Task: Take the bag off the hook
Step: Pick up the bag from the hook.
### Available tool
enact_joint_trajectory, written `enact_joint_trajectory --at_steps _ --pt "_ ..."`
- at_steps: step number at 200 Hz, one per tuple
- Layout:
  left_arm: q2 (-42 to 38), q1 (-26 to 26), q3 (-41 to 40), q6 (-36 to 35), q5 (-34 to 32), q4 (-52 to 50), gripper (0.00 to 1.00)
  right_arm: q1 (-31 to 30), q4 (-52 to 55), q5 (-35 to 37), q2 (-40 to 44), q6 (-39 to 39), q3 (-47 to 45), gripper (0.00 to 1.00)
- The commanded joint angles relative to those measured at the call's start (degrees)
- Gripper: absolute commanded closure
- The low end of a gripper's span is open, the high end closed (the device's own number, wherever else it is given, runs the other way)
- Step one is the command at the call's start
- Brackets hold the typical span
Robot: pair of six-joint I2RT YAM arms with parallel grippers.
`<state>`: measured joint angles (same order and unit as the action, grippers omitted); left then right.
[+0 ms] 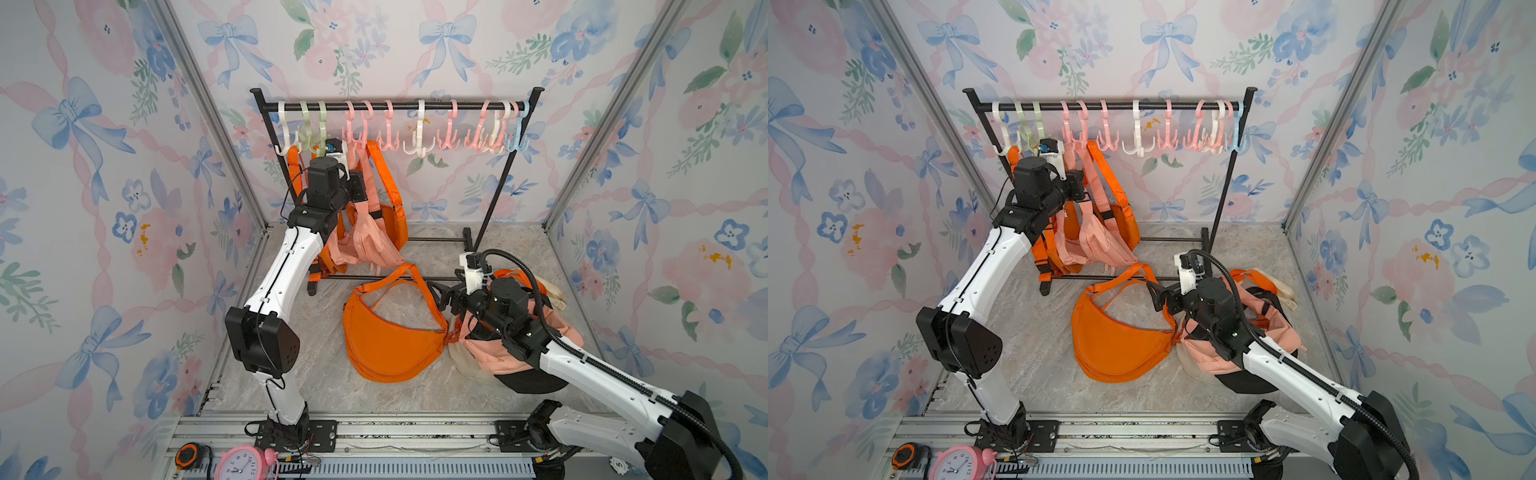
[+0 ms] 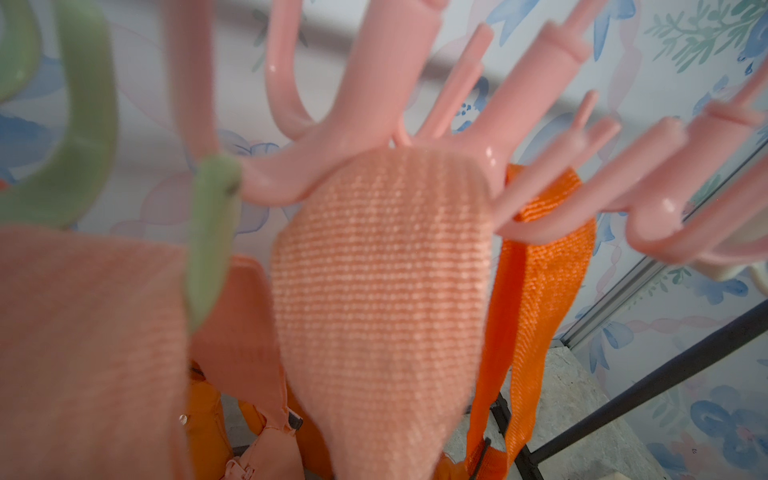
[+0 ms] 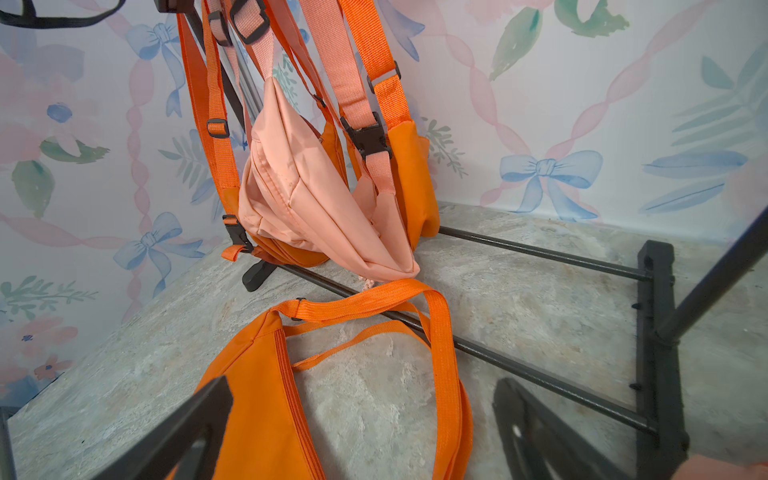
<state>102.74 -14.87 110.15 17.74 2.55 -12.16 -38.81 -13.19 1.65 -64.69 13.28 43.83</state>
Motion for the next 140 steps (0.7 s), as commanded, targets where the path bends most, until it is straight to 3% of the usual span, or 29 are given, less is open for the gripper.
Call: enact_joint_trajectory --at_steps 1,49,79,117,140 --pt "-3.3 0.6 -0.6 -1.0 1.4 -0.7 1.0 0.0 -2.9 -2.5 -3.1 -0.5 5.5 0.01" --pt "-5.3 1.1 -1.2 -0.2 7.6 -0.6 1.0 1.8 -3.7 -10.3 -15.6 -2.5 22.1 0.03" --pt "-5.7 1.3 -0.9 0.4 11.9 -0.9 1.0 3.8 -2.8 -17.4 -24.7 -3.0 34.7 0.11" --pt "-6.6 1.9 -0.3 1.2 14.3 -0.9 1.0 3.8 -0.3 -24.2 -36.4 -1.2 51.0 0.29" --pt "-7.0 2.2 0.3 1.6 15.2 -0.9 1.0 3.9 1.0 -25.1 -41.7 -0.5 58.5 0.48"
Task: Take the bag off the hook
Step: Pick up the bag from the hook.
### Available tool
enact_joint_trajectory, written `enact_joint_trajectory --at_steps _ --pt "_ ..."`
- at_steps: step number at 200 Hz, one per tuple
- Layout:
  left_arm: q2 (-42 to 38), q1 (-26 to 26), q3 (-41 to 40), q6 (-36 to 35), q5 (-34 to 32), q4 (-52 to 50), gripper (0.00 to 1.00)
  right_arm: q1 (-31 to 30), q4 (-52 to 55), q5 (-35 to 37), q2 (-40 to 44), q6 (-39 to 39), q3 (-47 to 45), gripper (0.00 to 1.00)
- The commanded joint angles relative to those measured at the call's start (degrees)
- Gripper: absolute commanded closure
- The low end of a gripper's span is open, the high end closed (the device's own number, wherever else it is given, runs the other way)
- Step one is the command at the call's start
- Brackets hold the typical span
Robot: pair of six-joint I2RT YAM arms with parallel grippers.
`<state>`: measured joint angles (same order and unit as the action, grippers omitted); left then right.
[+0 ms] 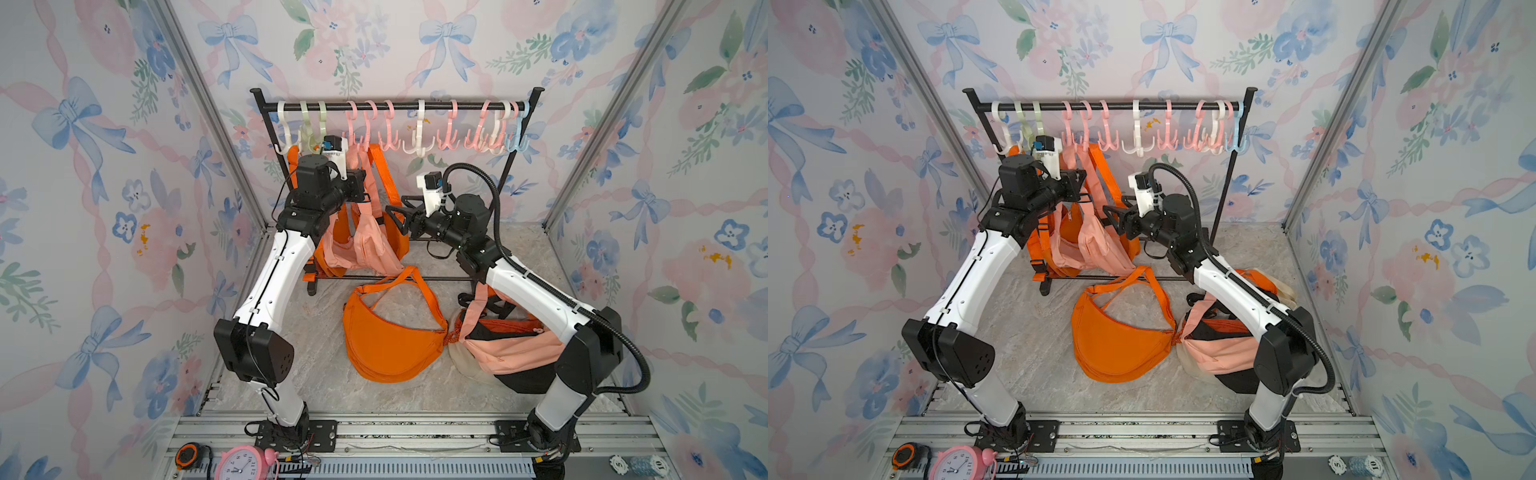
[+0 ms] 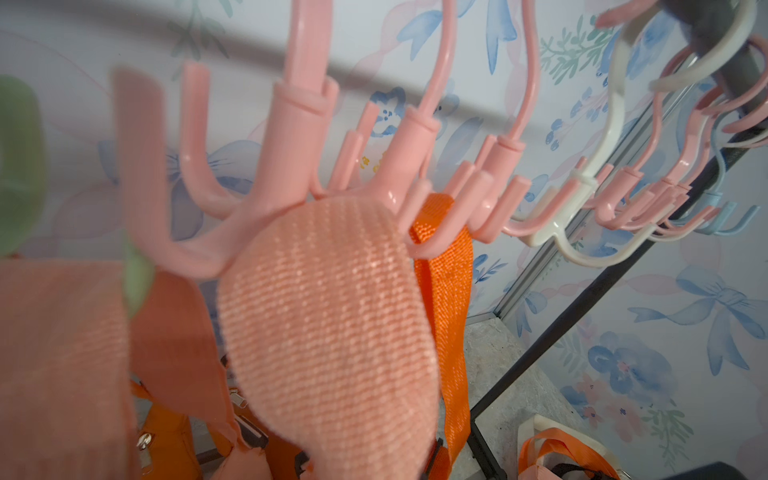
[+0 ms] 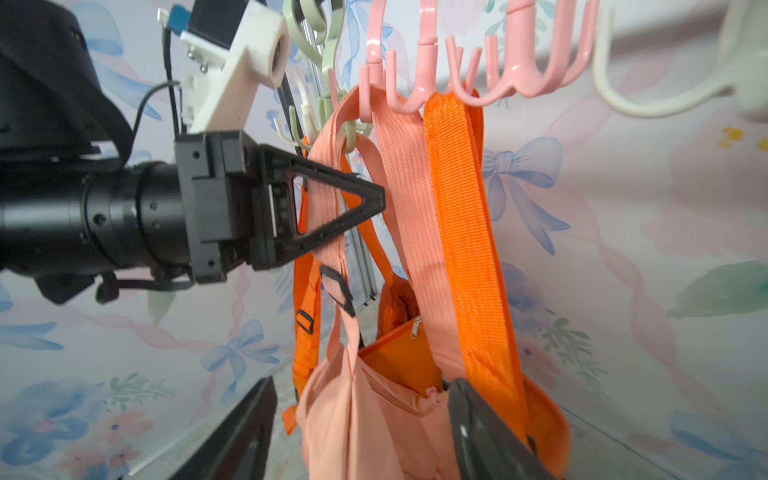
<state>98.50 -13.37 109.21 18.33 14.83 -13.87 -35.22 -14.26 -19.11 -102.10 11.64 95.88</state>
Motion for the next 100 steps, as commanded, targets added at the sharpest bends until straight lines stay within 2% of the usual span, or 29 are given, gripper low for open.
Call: enact_joint_trajectory --at_steps 1,22,40,64,88,100 --pt "-2.8 0.7 1.2 1.0 3.0 0.8 1.0 0.3 2.0 -4.4 -4.5 1.1 6.6 0.49" --pt "-3.3 1.0 1.4 1.3 3.9 0.8 1.0 0.3 2.6 -5.2 -8.3 1.9 11.9 0.65" --pt "-3.9 1.2 0.9 1.4 4.1 0.8 1.0 0.3 3.1 -5.7 -11.4 2.6 15.9 0.73" --pt "-4.2 1.6 0.6 1.4 4.7 0.9 1.0 0.2 3.7 -6.2 -16.0 3.8 21.6 0.72" --pt "-4.4 1.9 -0.2 1.6 4.9 0.8 1.0 0.3 4.1 -6.2 -20.3 4.9 27.2 0.59" --pt "-4.5 2.0 -0.6 1.7 4.9 0.8 1.0 0.3 5.2 -5.7 -22.5 4.8 30.2 0.57"
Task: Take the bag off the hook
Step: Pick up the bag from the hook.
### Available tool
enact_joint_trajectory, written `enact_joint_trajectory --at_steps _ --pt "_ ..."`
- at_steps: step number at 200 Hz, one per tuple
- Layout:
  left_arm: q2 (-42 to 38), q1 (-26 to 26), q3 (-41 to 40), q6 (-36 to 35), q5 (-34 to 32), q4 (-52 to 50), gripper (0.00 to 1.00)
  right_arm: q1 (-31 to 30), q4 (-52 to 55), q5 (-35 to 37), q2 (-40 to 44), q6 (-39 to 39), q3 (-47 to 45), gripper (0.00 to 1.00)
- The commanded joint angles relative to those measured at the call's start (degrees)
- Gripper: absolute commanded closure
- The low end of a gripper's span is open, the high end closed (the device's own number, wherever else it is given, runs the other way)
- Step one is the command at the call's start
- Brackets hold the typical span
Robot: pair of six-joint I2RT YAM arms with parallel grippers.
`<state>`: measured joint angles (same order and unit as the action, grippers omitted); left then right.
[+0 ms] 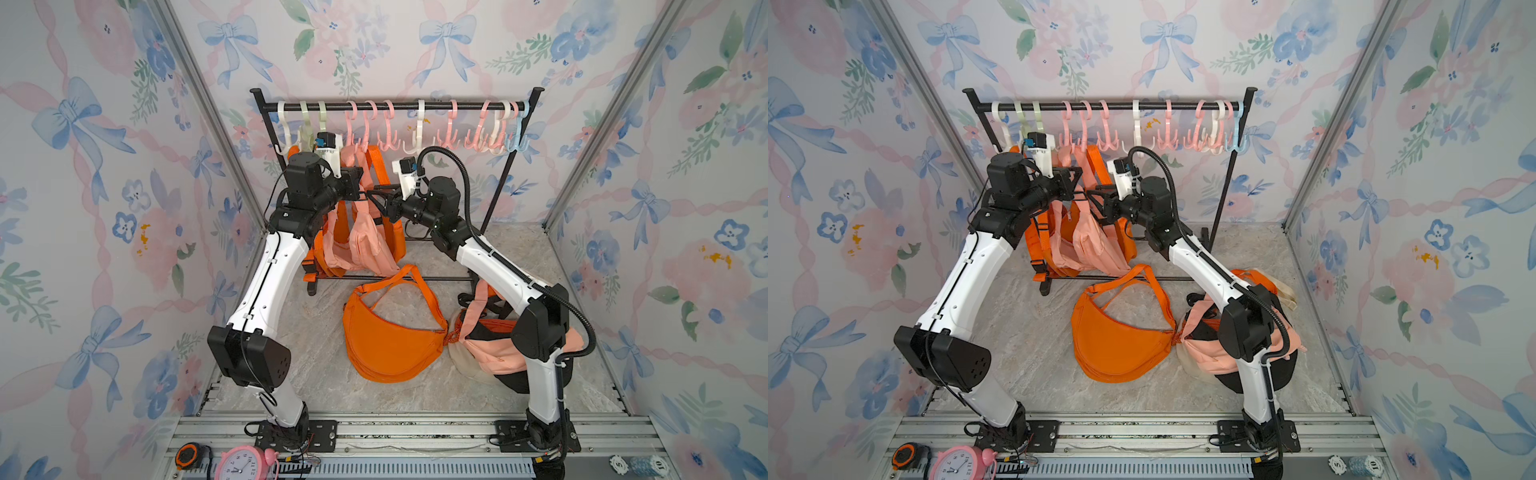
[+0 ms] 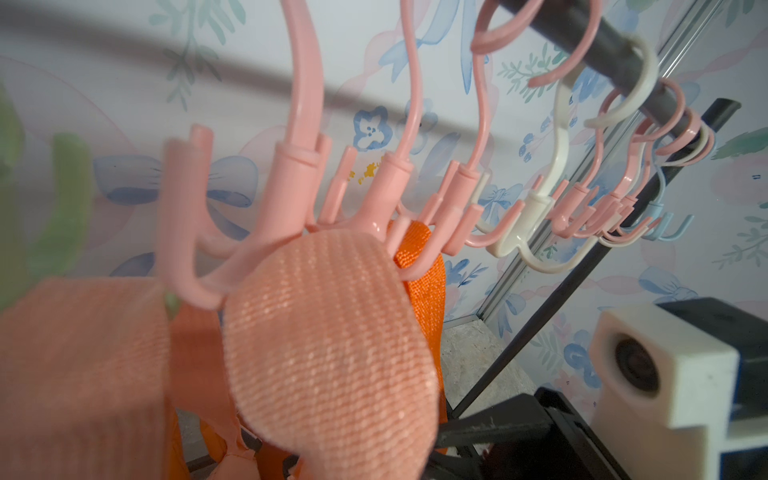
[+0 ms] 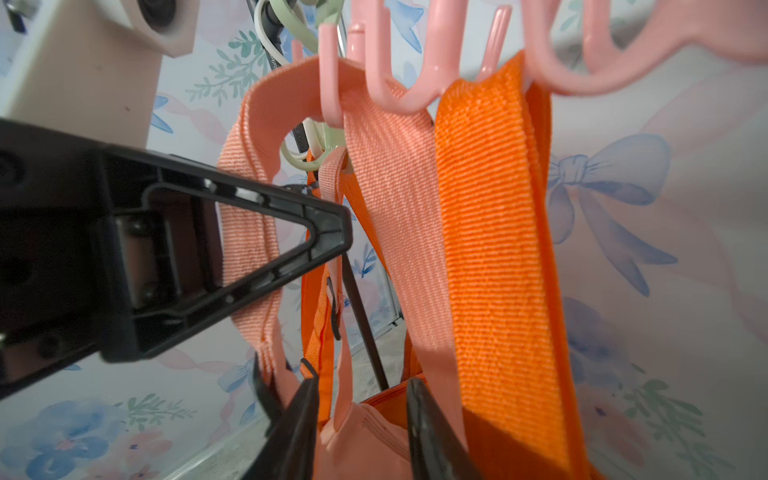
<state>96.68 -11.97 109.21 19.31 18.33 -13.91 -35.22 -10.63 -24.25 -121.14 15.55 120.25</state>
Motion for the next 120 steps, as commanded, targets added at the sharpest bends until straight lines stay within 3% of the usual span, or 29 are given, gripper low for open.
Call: enact_joint_trajectory --at_steps 1,28,55,73,101,120 --pt "-2.7 0.7 -0.6 0.7 1.4 0.9 1.0 0.3 1.7 -0.5 -3.7 0.8 6.1 0.57" --pt "-3.3 1.4 -1.6 0.7 1.6 0.9 1.0 0.7 4.4 0.7 -7.8 0.4 12.6 0.5" --pt "-3.4 2.3 -2.2 0.9 1.7 0.9 1.0 1.1 5.2 1.6 -11.3 1.0 16.8 0.27" --pt "-3.0 2.5 -2.3 1.1 2.0 1.0 1.0 1.1 5.7 1.9 -13.4 1.2 19.4 0.19" --pt "-2.4 2.9 -2.1 1.3 2.2 1.1 1.0 1.1 6.5 2.0 -16.0 1.7 23.2 0.16" --pt "-2.1 2.9 -2.2 1.5 2.5 1.2 1.0 1.1 6.7 1.7 -17.9 2.0 25.5 0.21"
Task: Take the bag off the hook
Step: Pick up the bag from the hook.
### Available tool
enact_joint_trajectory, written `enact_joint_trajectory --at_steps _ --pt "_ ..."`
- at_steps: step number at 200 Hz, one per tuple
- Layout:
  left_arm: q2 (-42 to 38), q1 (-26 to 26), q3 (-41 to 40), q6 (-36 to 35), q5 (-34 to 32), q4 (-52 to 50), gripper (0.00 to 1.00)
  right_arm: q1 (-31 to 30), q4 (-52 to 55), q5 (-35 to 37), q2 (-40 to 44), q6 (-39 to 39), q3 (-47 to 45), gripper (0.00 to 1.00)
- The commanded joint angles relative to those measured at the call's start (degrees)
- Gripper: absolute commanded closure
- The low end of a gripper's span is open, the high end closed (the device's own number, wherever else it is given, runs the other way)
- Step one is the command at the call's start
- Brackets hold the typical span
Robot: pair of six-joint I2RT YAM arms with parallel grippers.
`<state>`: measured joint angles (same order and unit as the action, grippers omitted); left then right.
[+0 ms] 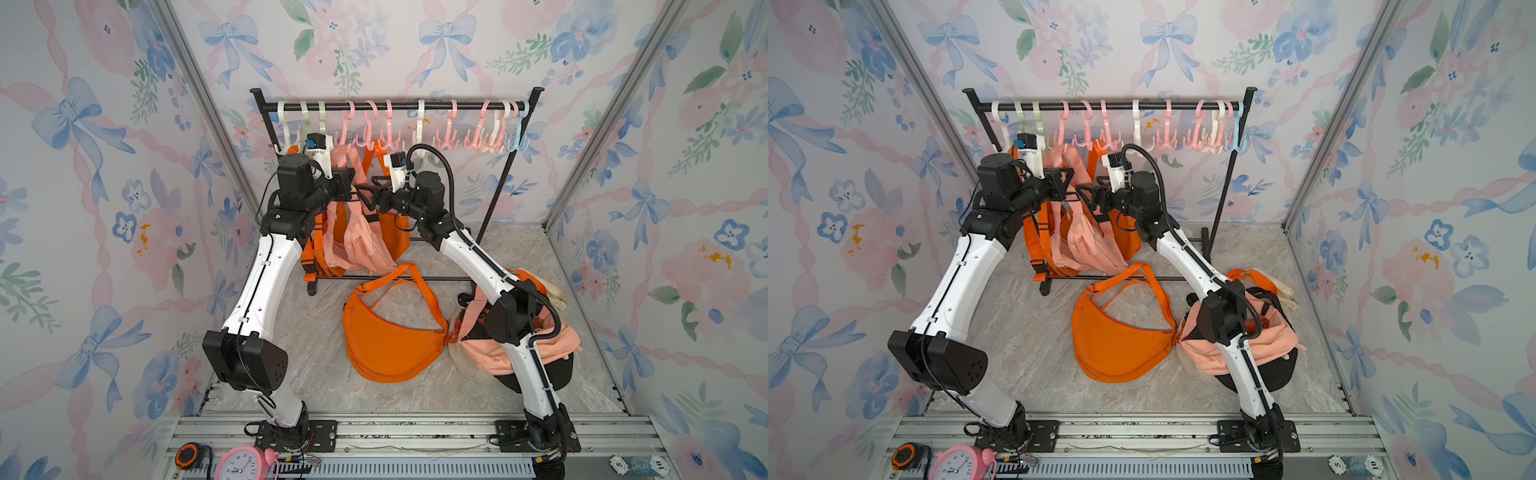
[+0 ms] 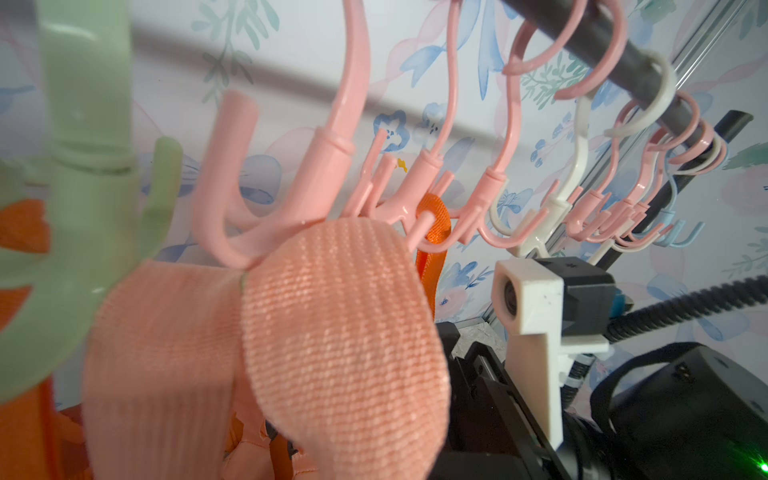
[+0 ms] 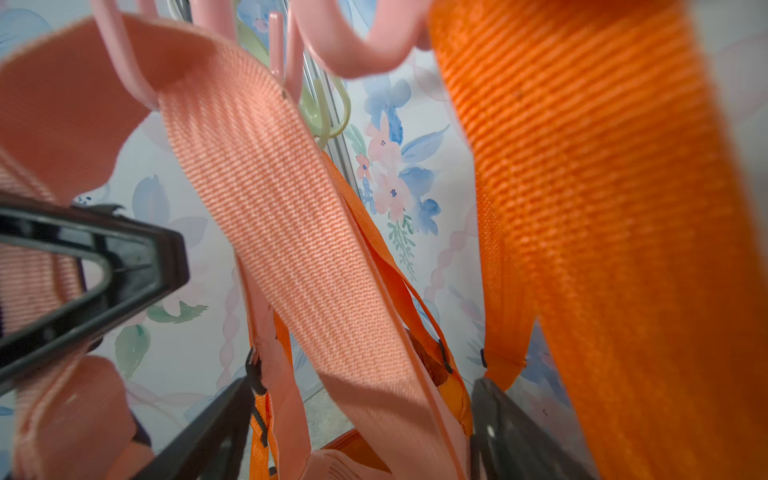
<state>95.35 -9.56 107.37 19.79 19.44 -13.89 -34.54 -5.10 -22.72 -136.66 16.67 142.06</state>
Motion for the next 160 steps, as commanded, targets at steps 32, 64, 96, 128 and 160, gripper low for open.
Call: enact_joint_trajectory --at_steps 32,64,96,128,160 --pt "-0.3 0.7 -0.7 1.2 1.7 1.3 1.0 0.5 1.7 0.2 -5.7 1.8 8.4 0.26" --pt "-0.5 0.9 -1.1 1.3 2.0 1.3 1.0 0.6 1.1 1.2 -7.9 2.6 11.1 0.36" --pt "-0.5 1.1 -2.2 1.6 2.3 1.8 1.0 0.8 -0.4 0.8 -8.1 4.0 11.1 0.63" --pt "-0.3 1.1 -2.3 1.7 2.3 1.8 1.0 0.8 -0.5 0.7 -7.8 4.3 10.7 0.92" --pt "-0.4 1.4 -2.3 1.7 2.3 1.8 1.0 0.6 -1.3 0.6 -6.7 4.4 9.5 1.0"
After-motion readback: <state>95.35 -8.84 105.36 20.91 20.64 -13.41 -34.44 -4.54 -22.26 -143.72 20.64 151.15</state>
